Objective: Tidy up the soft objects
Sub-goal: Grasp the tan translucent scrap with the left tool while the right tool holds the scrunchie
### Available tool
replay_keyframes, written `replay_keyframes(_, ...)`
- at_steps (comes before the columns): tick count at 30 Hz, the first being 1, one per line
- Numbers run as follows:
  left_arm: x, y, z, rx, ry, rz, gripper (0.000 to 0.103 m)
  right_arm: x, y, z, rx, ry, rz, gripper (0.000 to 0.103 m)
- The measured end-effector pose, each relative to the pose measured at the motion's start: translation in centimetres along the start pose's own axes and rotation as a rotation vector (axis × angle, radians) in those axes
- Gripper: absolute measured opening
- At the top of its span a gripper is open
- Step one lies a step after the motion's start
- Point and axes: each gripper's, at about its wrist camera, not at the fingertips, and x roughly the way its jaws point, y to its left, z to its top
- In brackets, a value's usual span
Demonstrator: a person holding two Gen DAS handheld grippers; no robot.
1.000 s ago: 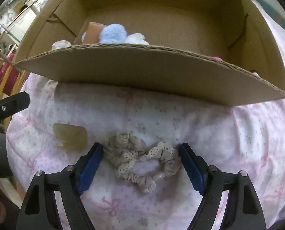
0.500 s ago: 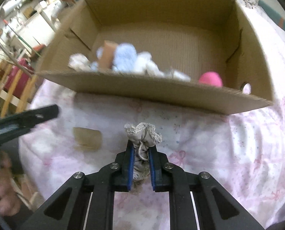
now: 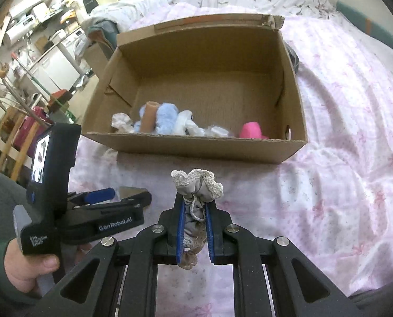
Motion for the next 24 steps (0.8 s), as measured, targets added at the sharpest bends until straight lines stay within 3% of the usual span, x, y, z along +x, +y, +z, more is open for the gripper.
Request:
replay_keyframes(4, 0.7, -0.8, -0.5, 0.08, 0.0, 0.035, 0.068, 0.9, 0.7, 0.2, -0.011, 0.003, -0.011, 0.016)
replay_keyframes(8, 0.6, -1.1, -0.4, 0.113, 0.002, 0.0, 0.035, 1.3, 1.0, 0.2, -0.016, -0.001, -0.015, 0.016)
replay_keyframes(12, 0.4, -0.8, 0.3, 0.093, 0.016, -0.037, 0.028, 1.4, 1.0, 0.3, -0.014, -0.005, -0.022, 0.016)
replay_keyframes(14, -0.1, 0.0, 0.5, 0.065, 0.019, -0.042, 0.008, 1.4, 1.0, 0.4, -0.011, -0.01, -0.024, 0.016)
replay_keyframes(17, -1.0, 1.9, 0.3, 0.002, 0.023, -0.079, 0.008, 1.4, 0.8, 0.5, -0.002, -0.014, -0.019, 0.016)
replay_keyframes(24, -4.1, 2.8, 0.1, 0.01, -0.037, -0.101, 0.008, 0.8, -0.1, 0.6, 0.039, -0.035, -0.009, 0.016)
